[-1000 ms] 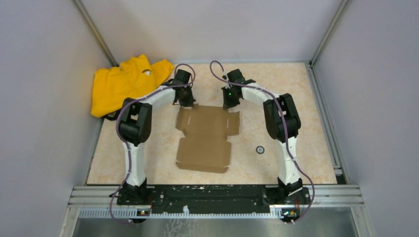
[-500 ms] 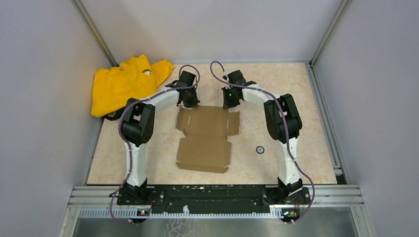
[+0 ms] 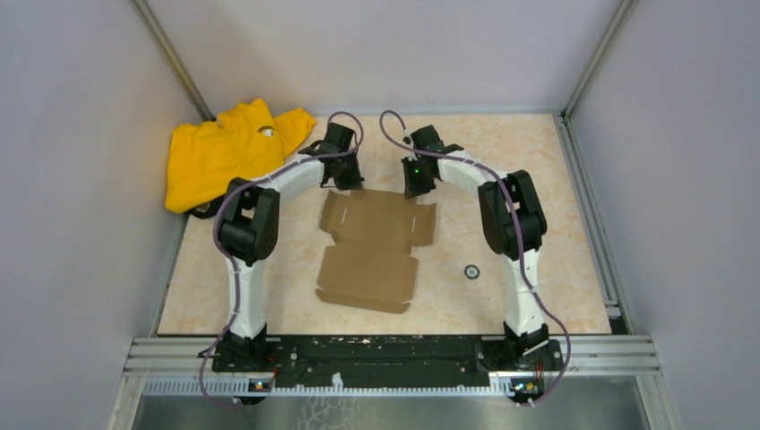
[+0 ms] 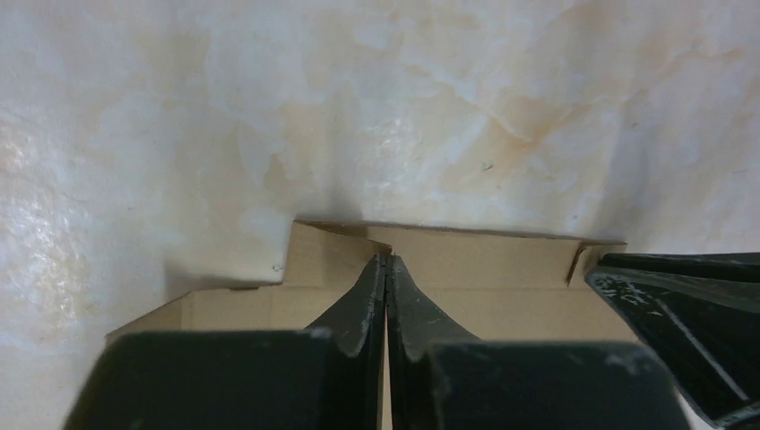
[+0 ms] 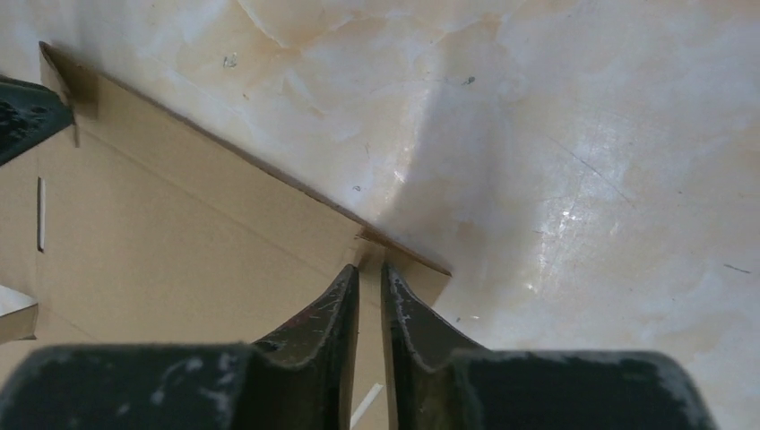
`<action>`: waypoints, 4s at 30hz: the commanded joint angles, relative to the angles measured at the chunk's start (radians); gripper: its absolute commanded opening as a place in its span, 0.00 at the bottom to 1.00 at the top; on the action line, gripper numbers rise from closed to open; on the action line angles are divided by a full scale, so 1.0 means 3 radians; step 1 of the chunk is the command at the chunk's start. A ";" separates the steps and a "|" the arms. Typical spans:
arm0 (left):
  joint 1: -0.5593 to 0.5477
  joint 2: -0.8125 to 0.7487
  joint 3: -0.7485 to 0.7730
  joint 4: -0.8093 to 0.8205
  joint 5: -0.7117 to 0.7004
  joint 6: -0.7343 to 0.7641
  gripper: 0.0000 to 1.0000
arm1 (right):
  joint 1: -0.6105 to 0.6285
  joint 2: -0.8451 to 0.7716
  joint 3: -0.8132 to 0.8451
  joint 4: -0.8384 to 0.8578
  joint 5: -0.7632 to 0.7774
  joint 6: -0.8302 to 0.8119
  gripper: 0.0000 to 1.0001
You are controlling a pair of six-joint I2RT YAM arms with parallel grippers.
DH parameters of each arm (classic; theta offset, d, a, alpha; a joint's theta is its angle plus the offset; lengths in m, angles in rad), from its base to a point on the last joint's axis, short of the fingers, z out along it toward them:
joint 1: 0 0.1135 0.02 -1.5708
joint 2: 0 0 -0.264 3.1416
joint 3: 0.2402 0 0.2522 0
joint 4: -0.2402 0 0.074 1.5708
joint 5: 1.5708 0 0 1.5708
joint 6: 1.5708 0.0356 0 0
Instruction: Fold the paper box
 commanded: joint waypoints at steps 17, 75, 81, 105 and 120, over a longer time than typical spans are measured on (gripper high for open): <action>0.0264 -0.1973 -0.0899 0.0106 0.0290 0.0133 0.85 | 0.0068 -0.2588 -0.1135 -0.0255 0.0366 0.0210 0.79; 0.0129 -0.1657 -0.0849 -0.0586 -0.0113 0.0116 0.99 | -0.0175 0.0578 0.1005 -0.0402 -0.1573 -0.2433 0.59; 0.0146 -0.1564 -0.0827 -0.0561 -0.0058 0.0128 0.98 | -0.0161 0.0684 0.1122 -0.0476 -0.1548 -0.2455 0.56; 0.0181 -0.1551 -0.0877 -0.0496 -0.0057 0.0150 0.98 | -0.0044 0.0518 0.0779 -0.0569 -0.1374 -0.2538 0.13; 0.0493 -0.1688 -0.1057 -0.0189 0.0256 0.0190 0.98 | 0.0164 -0.0535 -0.0083 -0.0082 -0.0382 -0.2203 0.00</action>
